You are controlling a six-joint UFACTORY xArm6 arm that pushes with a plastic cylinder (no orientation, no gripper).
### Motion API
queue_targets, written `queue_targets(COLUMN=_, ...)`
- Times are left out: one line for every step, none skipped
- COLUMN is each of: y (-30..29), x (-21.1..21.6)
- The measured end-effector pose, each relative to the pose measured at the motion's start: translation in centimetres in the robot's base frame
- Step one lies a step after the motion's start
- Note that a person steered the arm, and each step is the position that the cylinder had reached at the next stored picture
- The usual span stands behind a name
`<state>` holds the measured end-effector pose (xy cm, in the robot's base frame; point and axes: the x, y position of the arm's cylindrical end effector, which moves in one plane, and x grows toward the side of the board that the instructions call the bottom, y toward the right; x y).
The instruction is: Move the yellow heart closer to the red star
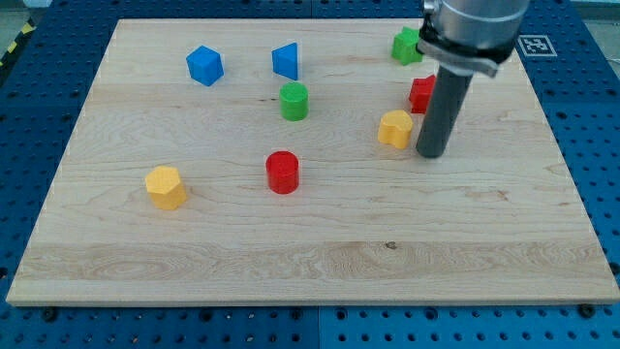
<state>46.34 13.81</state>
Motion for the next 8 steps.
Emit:
queue_targets(y=-3.0, x=1.3)
queue_targets(y=-7.3, x=1.3)
queue_targets(y=-7.2, x=0.4)
queue_targets(y=-6.8, x=0.2)
queue_targets(y=-6.9, x=0.2)
queue_targets(y=-5.9, x=-1.4)
queue_targets(y=-3.9, x=-2.1)
queue_targets(y=-3.7, x=-3.0)
